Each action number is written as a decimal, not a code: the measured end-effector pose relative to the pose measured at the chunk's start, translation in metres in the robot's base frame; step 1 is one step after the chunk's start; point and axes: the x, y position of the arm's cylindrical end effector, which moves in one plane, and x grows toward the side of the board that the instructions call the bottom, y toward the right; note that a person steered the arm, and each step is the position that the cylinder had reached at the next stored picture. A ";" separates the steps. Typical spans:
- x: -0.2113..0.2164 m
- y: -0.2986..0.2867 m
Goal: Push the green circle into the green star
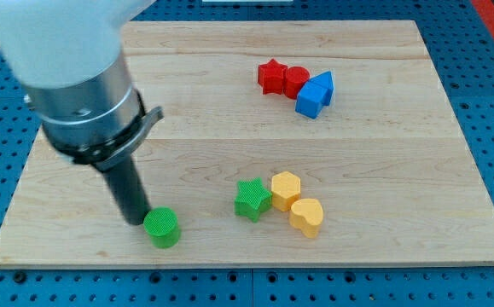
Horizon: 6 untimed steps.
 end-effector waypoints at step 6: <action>0.051 0.180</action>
